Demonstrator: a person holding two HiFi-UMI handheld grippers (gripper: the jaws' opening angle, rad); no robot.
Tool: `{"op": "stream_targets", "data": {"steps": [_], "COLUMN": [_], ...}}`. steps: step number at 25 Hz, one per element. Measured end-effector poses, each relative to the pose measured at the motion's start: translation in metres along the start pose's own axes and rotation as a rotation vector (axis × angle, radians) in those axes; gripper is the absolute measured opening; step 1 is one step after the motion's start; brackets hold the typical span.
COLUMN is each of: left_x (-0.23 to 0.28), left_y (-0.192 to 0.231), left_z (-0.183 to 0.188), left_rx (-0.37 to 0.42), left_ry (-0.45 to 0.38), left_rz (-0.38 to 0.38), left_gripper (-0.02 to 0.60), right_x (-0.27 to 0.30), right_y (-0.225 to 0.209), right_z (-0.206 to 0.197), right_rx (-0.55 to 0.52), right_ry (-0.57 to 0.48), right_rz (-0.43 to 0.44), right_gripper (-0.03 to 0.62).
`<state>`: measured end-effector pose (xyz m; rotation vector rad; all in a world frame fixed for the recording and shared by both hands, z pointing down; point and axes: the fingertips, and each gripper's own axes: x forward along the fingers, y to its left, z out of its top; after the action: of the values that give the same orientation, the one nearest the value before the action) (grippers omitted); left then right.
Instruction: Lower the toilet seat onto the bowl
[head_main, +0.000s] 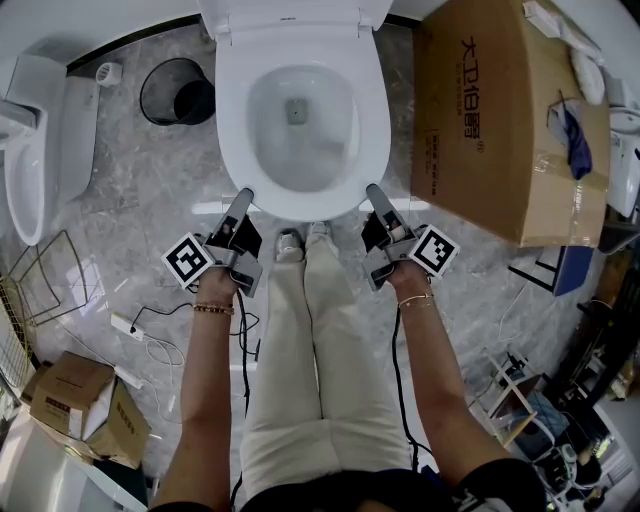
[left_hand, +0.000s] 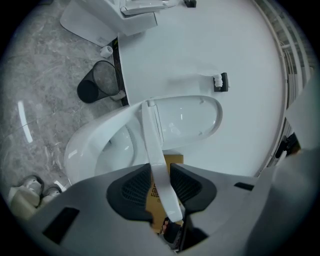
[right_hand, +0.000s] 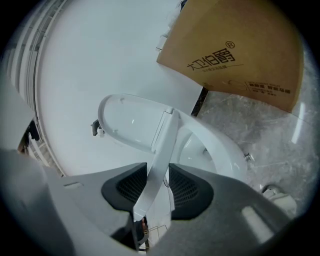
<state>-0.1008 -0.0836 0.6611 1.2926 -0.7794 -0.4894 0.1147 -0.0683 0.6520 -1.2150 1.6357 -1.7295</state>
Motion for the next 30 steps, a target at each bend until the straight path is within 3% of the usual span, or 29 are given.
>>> {"op": "stream_targets", "data": {"steps": [25,30], "left_x": [0.000,0.001], "left_y": [0.046,0.057], "left_z": [-0.005,-0.005], "left_rx": [-0.033,-0.030], "left_ry": [0.022,0.028], "left_rz": [0.055,0.069], "left_gripper": [0.103,0.103], "right_x": [0.005,0.002], "right_y": [-0.043,-0.063], "right_z": [-0.014,-0.016], "right_rx": [0.035,0.025], "right_ry": [0.053,0.067], "right_rz": [-0.044,-0.114], "right_gripper": [0.124,0.124]}}
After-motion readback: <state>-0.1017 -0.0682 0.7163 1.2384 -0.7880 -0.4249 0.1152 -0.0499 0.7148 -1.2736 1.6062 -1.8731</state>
